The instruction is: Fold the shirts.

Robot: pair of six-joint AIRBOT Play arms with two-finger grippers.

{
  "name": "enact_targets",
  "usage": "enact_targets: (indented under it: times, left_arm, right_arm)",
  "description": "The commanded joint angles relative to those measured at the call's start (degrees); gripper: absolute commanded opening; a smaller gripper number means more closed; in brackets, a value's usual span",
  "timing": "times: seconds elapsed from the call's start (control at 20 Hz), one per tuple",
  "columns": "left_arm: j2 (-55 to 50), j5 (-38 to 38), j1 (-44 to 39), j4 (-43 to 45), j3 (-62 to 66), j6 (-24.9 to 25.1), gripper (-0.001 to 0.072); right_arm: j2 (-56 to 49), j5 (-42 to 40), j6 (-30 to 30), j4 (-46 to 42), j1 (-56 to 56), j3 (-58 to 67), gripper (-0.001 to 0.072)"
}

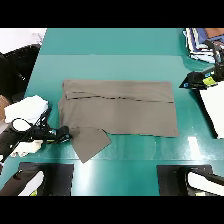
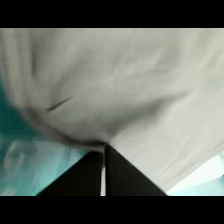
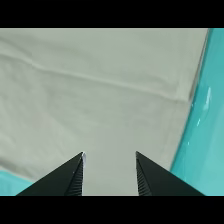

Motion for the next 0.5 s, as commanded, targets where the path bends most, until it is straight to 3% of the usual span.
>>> enact_targets:
  times: [0.0, 0.15, 0.2, 0.25, 0.45]
  left_arm:
    - [0.63, 0.35, 0.07, -3.32, -0.17, 2.10, 0.0028]
    - [0.68, -1.51, 0.07, -3.34, 2.19, 2.60, 0.0028]
    - [0.68, -2.05, 0.07, -3.34, 3.26, 3.23, 0.0028]
    - [0.68, -2.34, 0.07, -3.34, 4.39, 3.23, 0.0028]
    - [0.68, -2.62, 0.07, -3.34, 7.61, 3.65, 0.0028]
  right_arm:
    - [2.80, 1.25, -0.02, -0.04, -3.54, -5.77, 0.0376]
    - [7.67, 1.29, -0.02, -0.61, -10.95, -19.28, 0.0376]
    - [9.05, 1.27, -0.02, -0.52, -14.12, -24.65, 0.0421]
    - [9.77, 1.25, -0.02, -0.37, -17.09, -29.46, 0.0521]
    - [9.88, -4.11, -0.02, 3.48, -25.07, -45.68, 0.0499]
